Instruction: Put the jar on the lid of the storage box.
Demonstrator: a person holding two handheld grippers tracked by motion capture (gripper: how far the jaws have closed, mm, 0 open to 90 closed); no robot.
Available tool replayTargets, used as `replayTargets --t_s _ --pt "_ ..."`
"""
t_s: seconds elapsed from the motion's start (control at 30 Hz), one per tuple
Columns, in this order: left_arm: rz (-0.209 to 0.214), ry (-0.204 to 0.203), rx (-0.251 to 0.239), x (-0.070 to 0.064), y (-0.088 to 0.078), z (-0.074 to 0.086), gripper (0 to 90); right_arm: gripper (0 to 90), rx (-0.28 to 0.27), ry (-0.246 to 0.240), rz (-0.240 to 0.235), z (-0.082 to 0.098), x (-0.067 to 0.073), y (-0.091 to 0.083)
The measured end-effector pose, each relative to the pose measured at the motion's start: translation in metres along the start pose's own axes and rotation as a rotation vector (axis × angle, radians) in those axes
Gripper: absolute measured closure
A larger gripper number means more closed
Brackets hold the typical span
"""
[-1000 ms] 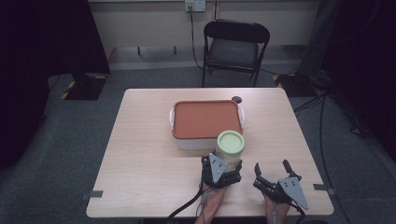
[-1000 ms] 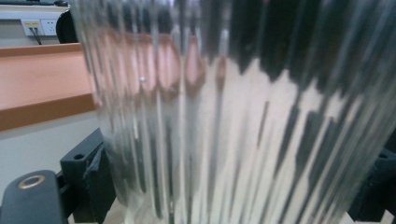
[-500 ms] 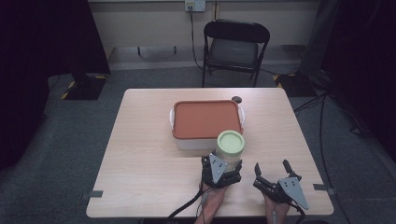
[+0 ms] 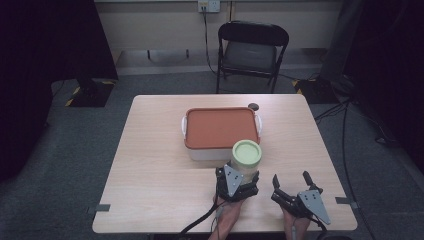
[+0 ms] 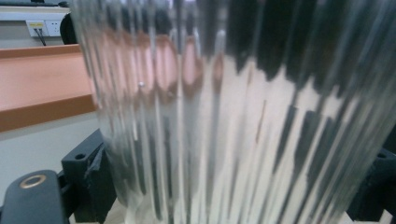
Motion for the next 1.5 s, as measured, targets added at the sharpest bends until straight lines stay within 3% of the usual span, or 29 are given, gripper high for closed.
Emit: replayTargets --t_s 1.5 --pt "-0.002 -0.005 0.022 0.0012 -0.004 -0.0088 11.7 1.2 0.0 -0.001 0.002 0.0 0.0 0.0"
Point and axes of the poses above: each handheld gripper's, and its own axes: y roughly forward along the jaws, z roughly out of its underside, x roughly to its left, the point moved 1 cm from there along y, roughly forward along the jaws, and after that the axes turned 3 degrees about -y, right-handed, at the moved point
